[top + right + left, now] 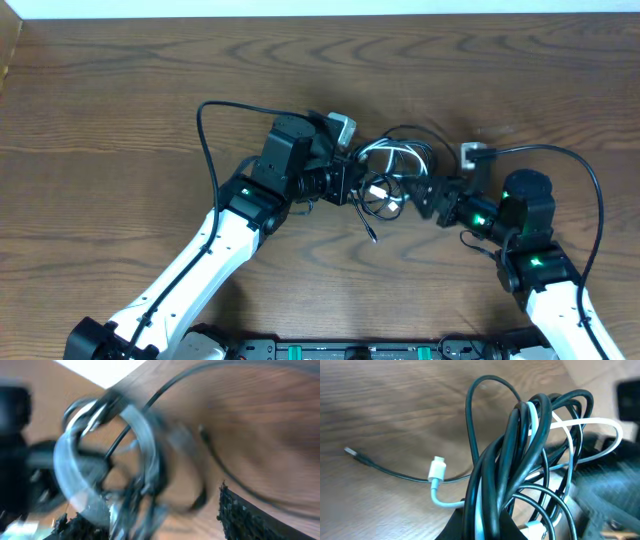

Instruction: Untangle cables

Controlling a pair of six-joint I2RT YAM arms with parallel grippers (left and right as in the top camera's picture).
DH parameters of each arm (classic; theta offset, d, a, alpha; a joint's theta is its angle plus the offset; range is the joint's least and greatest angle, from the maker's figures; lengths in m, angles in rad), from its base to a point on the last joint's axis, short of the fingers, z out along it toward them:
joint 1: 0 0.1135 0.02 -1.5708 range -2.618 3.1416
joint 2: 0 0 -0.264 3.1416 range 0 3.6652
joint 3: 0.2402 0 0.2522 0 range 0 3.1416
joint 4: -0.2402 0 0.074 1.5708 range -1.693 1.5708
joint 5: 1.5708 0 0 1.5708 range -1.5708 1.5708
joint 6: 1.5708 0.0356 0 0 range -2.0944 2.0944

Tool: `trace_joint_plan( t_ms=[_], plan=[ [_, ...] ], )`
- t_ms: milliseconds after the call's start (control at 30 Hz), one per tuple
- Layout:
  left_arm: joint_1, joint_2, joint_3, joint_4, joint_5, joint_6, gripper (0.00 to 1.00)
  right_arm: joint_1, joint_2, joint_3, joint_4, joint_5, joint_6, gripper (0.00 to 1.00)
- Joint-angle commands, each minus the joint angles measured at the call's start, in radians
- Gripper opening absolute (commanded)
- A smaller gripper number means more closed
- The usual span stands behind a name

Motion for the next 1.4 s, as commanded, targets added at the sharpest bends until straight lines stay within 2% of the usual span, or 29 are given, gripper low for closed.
trace_joint_plan(
  t_ms=[0, 167, 267, 400, 633, 767, 833, 867, 933, 1133, 1267, 1367],
  plan=[
    [0.003, -0.015, 0.024, 0.005, 0.18, 0.02, 0.08, 0.006, 0.003, 0.02, 0.019, 0.2, 0.067, 0.57],
    [0.003, -0.015, 0.024, 0.005, 0.249, 0.021, 0.08, 0.006, 0.003, 0.02, 0.037, 0.33, 0.117, 0.33],
    [0.003, -0.015, 0.024, 0.005, 0.245, 0.021, 0.13, 0.006, 0.003, 0.02, 0.045, 0.335, 0.116, 0.27],
    [0.003, -0.015, 0.024, 0.005, 0.184, 0.021, 0.13, 0.006, 0.003, 0.02, 0.046, 0.359, 0.113, 0.21],
    [0.037, -0.015, 0.024, 0.005, 0.109, 0.02, 0.13, 0.006, 0.003, 0.02, 0.047, 0.406, 0.062, 0.18],
    [0.101, -0.015, 0.024, 0.006, 0.063, 0.016, 0.13, 0.006, 0.002, 0.02, 0.047, 0.406, 0.063, 0.17],
    [0.133, -0.015, 0.024, 0.006, 0.056, 0.013, 0.17, 0.006, 0.002, 0.02, 0.047, 0.393, 0.063, 0.17],
    [0.143, -0.015, 0.024, 0.006, 0.056, 0.013, 0.22, 0.006, 0.002, 0.02, 0.048, 0.38, 0.063, 0.17],
    [0.163, -0.015, 0.024, 0.006, 0.044, 0.013, 0.23, 0.006, 0.002, 0.02, 0.048, 0.337, 0.064, 0.16],
    [0.168, -0.015, 0.024, 0.041, -0.138, 0.012, 0.25, 0.006, 0.002, 0.02, 0.04, 0.226, 0.063, 0.15],
    [0.168, -0.015, 0.024, 0.103, -0.138, -0.02, 0.25, 0.006, 0.003, 0.02, -0.017, 0.28, 0.051, 0.14],
    [0.168, -0.015, 0.024, 0.142, -0.137, -0.091, 0.25, 0.006, 0.003, 0.02, -0.059, 0.333, 0.052, 0.13]
  ],
)
